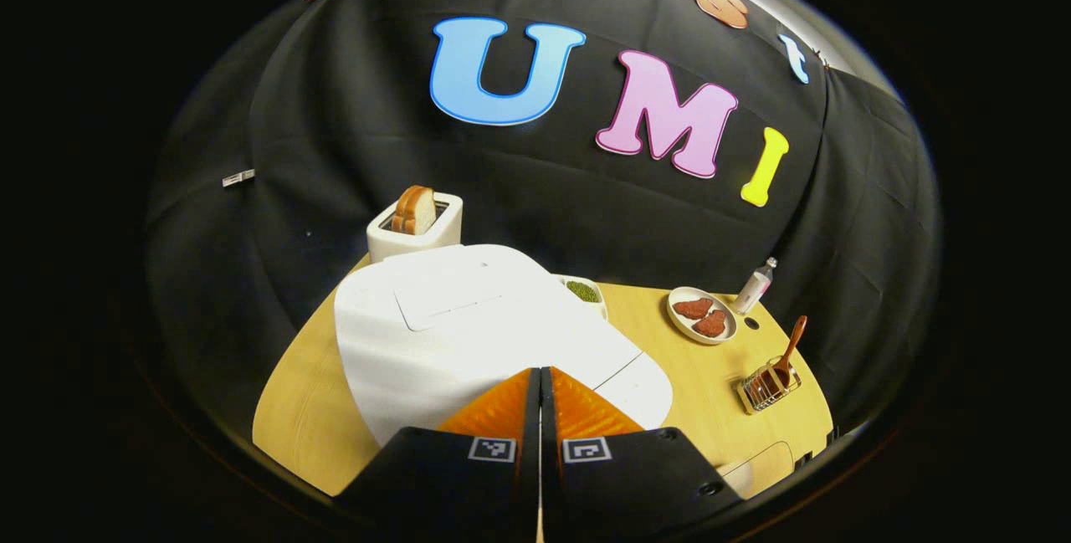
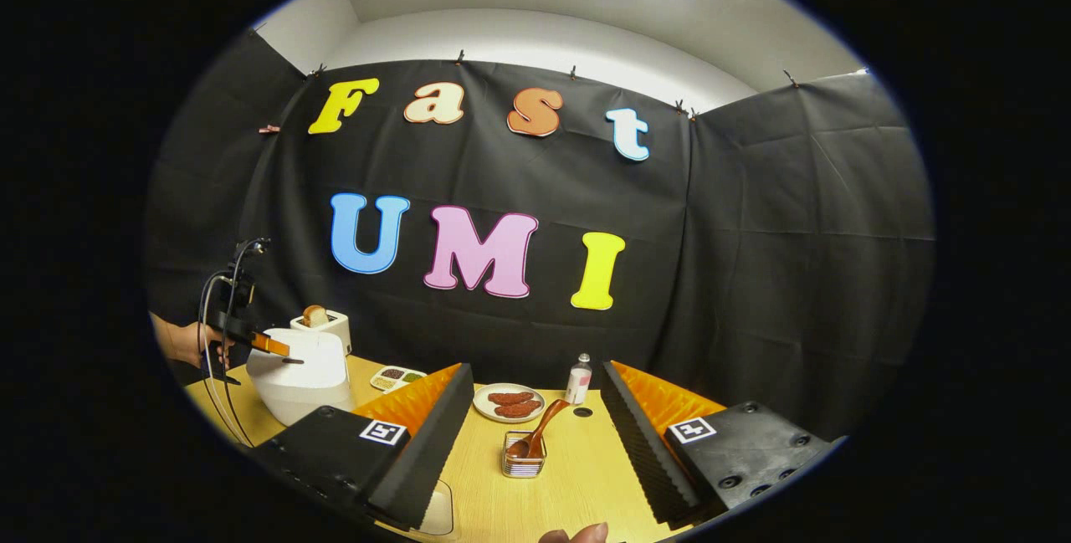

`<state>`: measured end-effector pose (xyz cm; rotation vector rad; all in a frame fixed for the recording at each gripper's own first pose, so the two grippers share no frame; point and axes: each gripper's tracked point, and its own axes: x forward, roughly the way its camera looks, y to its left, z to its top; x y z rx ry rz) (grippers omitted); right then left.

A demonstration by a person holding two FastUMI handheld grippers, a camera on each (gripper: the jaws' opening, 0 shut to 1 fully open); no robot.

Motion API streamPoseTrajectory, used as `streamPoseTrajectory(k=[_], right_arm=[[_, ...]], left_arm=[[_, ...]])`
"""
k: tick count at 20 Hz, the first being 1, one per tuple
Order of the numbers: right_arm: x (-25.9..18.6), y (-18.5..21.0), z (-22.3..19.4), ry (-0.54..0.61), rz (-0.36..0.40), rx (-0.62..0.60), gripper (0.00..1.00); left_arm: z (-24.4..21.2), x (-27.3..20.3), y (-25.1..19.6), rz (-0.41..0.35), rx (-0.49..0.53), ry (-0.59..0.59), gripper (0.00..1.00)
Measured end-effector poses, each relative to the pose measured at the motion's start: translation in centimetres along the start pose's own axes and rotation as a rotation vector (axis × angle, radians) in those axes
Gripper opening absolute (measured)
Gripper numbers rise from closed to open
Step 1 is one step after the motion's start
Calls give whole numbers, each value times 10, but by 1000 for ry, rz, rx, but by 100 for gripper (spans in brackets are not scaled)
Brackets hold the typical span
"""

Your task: Close the left gripper, press the button to open the rice cooker; take a wooden spoon from the chopstick holder with the right hand, scoop a spoonful of rice and pour it into the rice cooker, then put the wooden spoon back into the chopstick holder.

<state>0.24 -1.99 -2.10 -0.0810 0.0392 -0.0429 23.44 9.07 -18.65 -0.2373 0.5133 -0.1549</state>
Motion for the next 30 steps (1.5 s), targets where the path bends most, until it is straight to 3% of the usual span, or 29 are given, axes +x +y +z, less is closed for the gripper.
streamPoseTrajectory(k=[3,9,14,24,30], right_arm=[[0,-6,-4,11,-9,1,98],[-1,-5,-5,15,-7,-3,97],[-2,4,-6,16,13,-14,98],[-4,5,-4,11,17,-12,98],[-6,7,-2,7,19,-8,98]], left_arm=[[-2,9,1,21,27,19,6],[-15,15,-2,10,-30,61,10],[-20,17,-2,8,-73,115,8],[66,-17,-1,93,59,-193,7],[94,-37,3,130,77,-283,7]])
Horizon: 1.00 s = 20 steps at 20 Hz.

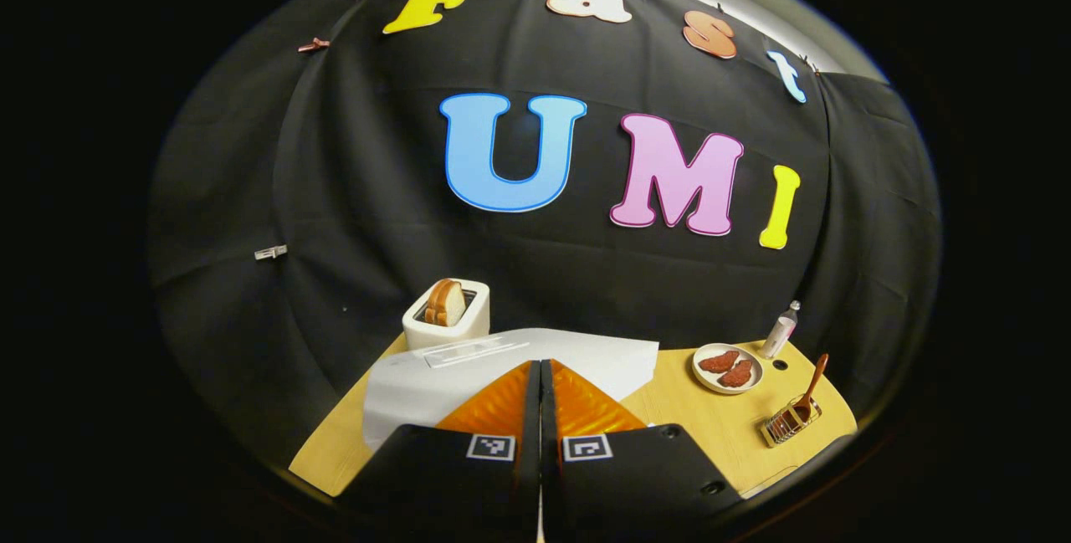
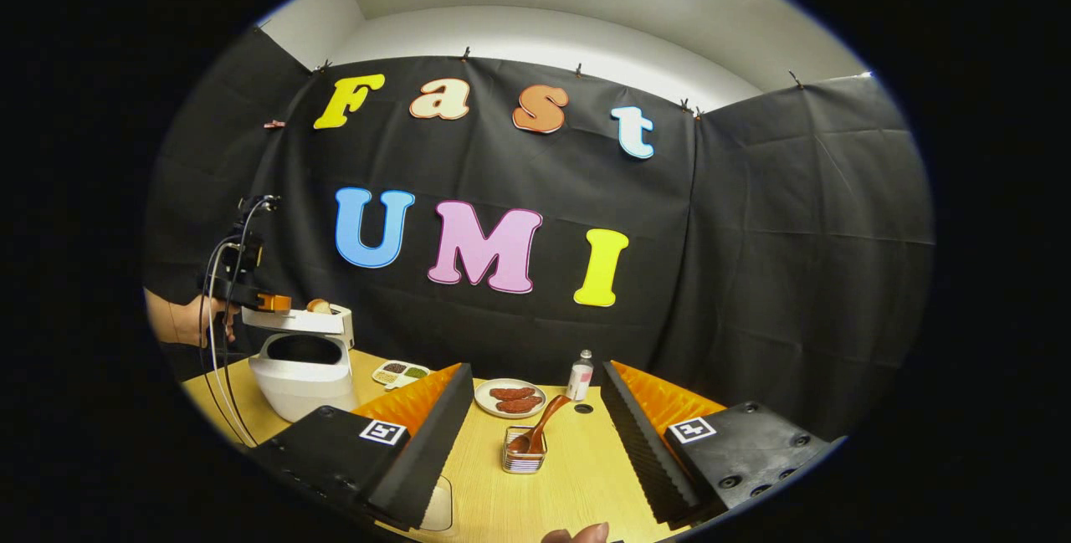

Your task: Close the left gripper, press the button to open the rice cooker; take a wooden spoon from the chopstick holder with the right hand, scoop a spoonful of rice and pour it into the rice cooker, then put the wooden spoon back into the chopstick holder.

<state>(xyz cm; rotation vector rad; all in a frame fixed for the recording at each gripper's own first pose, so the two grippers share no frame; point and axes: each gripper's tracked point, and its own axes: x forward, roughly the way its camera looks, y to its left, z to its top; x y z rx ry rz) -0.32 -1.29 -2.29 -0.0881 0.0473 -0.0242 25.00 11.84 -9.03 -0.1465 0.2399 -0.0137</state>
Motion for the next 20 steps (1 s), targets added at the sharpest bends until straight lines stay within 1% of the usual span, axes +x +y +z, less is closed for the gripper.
streamPoseTrajectory(k=[6,7,8,9,11,12,14,17,20], right_arm=[[0,3,-4,7,10,-1,98],[0,4,-5,13,16,2,97],[2,5,-8,20,21,8,97],[2,7,-11,29,29,20,98],[5,10,-15,41,42,51,98],[6,10,-17,45,47,61,98],[10,12,-18,38,60,73,98],[21,11,-26,52,77,101,98],[36,10,-37,83,100,174,98]], left_arm=[[21,-26,1,11,-21,-95,9],[22,-34,-4,8,-31,-107,13],[24,-41,-5,12,-37,-117,38],[24,-48,-7,16,-37,-130,48],[27,-65,-15,10,-31,-161,84],[28,-74,-20,8,-29,-172,88],[27,-92,-30,12,-35,-185,93],[22,-122,-53,-9,-66,-197,94],[11,-145,-74,-16,-70,-183,95]])
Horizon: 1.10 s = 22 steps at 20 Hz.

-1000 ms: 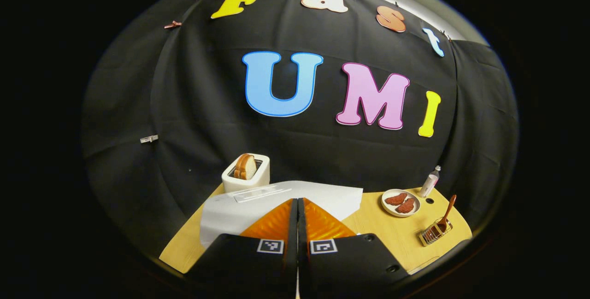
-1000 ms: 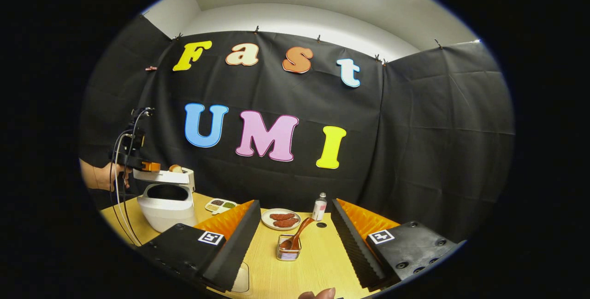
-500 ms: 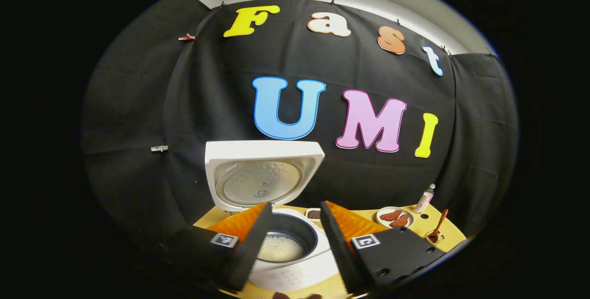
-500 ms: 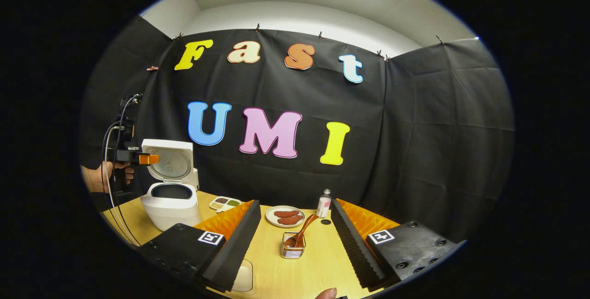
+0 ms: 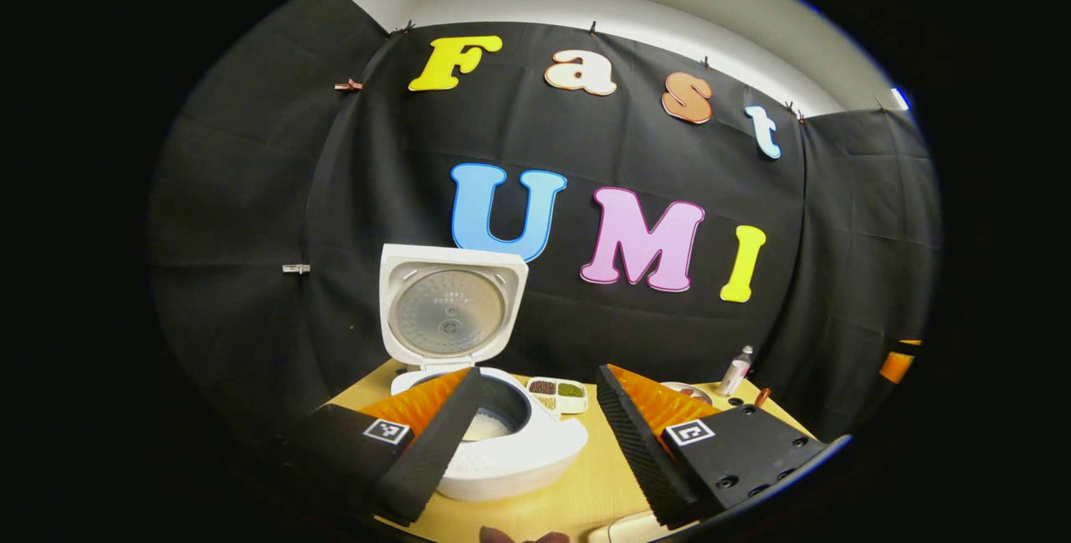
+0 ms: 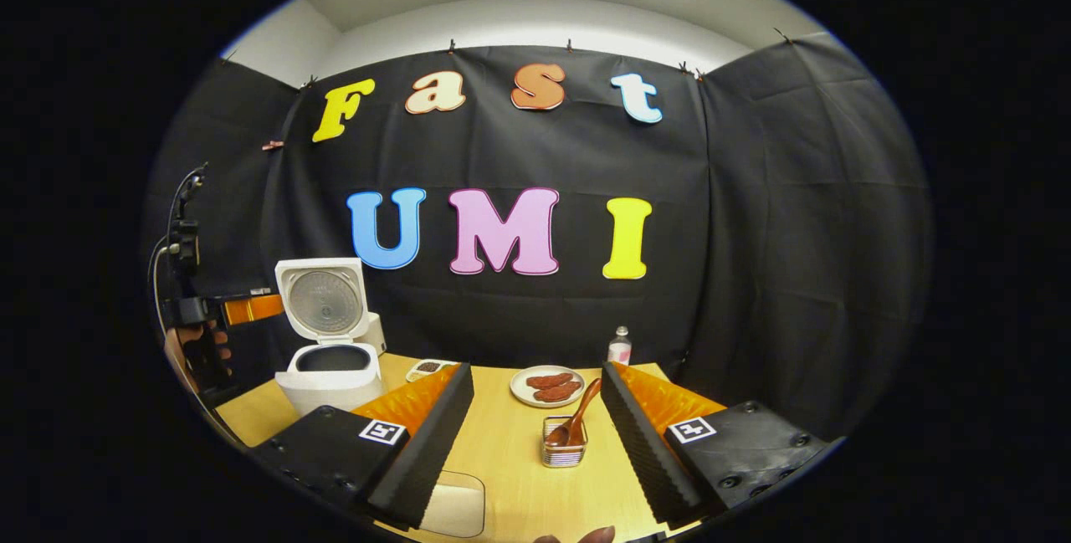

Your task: Close the left gripper, press the button to open the rice cooker; take a wooden spoon from the chopstick holder with the right hand, scoop a spoonful of rice and pour it into the rice cooker, then put the wooden spoon back into the chopstick holder.

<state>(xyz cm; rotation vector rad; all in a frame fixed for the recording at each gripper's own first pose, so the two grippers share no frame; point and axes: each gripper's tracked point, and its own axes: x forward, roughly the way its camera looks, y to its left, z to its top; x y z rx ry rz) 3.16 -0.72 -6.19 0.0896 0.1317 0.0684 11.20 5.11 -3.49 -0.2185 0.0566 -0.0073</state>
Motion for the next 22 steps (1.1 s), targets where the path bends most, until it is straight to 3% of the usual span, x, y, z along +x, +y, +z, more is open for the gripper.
streamPoseTrajectory(k=[9,22], right_arm=[[78,-50,-63,112,1,46,99],[220,-93,-199,398,28,185,98]], left_arm=[[-34,-58,-33,15,15,56,95],[-86,-86,-56,86,40,194,95]])
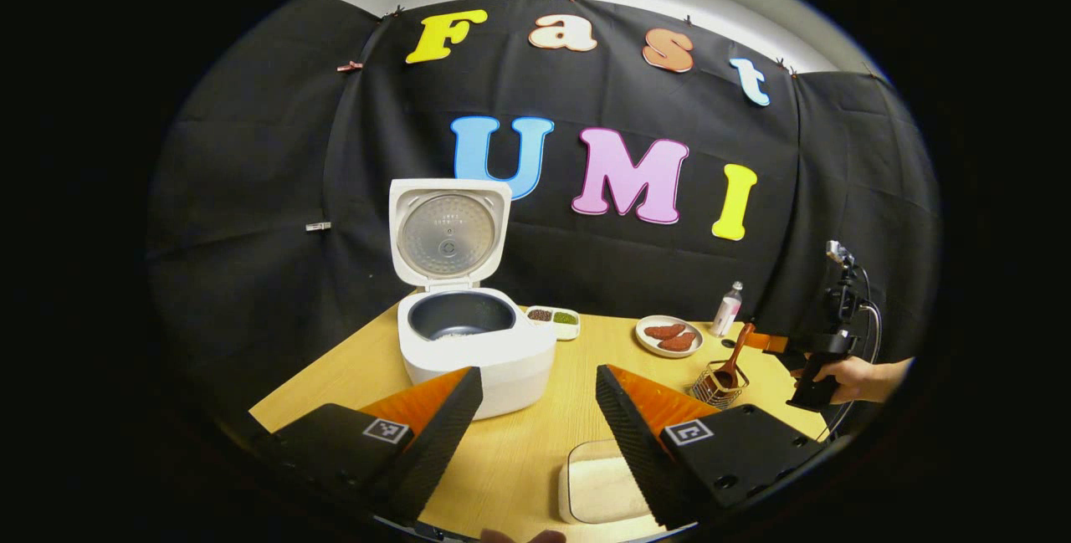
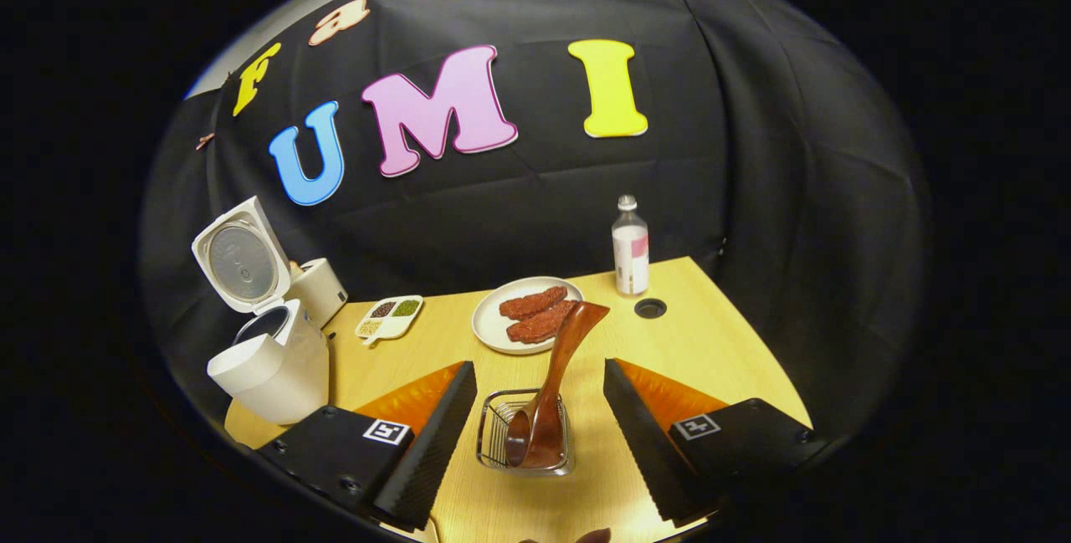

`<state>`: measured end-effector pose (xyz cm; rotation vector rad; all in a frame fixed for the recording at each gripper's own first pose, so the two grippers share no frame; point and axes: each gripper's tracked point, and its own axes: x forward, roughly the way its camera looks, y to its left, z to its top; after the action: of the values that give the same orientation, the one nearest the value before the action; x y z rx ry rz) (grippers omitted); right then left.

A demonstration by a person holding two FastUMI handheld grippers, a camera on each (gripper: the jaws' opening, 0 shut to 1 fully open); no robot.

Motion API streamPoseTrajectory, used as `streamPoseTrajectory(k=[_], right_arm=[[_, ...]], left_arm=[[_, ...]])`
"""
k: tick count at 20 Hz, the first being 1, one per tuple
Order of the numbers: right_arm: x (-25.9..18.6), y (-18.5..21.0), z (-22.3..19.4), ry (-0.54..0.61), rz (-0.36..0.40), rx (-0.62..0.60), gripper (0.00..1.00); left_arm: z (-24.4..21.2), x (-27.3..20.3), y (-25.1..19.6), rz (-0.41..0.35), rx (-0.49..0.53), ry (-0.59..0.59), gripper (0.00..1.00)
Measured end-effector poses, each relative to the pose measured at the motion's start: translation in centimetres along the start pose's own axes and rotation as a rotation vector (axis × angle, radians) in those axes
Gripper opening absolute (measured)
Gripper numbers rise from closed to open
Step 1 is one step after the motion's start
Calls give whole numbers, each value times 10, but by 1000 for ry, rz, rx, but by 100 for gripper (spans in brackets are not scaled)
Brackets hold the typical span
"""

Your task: Close the left gripper, press the button to open the rice cooker; take a wooden spoon from the chopstick holder with the right hand, scoop a spoonful of rice and pour it into the rice cooker, then put the wooden spoon back into the chopstick holder.

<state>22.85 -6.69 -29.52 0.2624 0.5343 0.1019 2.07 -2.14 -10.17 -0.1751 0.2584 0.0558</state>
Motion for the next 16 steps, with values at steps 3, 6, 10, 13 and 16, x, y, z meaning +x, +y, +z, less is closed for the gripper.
streamPoseTrajectory(k=[3,6,10,13,16], right_arm=[[30,-7,-17,47,12,50,98],[52,-8,-35,124,38,118,97],[75,-8,-39,154,61,220,82],[85,-14,-38,164,42,239,40],[86,-8,-39,170,59,244,16]], left_arm=[[-6,-7,-9,23,-9,20,95],[-9,-13,-12,63,-14,28,95],[-15,-18,-10,110,-7,37,95],[-21,-22,-8,135,-15,45,95],[-21,-23,-6,149,-25,45,95]])
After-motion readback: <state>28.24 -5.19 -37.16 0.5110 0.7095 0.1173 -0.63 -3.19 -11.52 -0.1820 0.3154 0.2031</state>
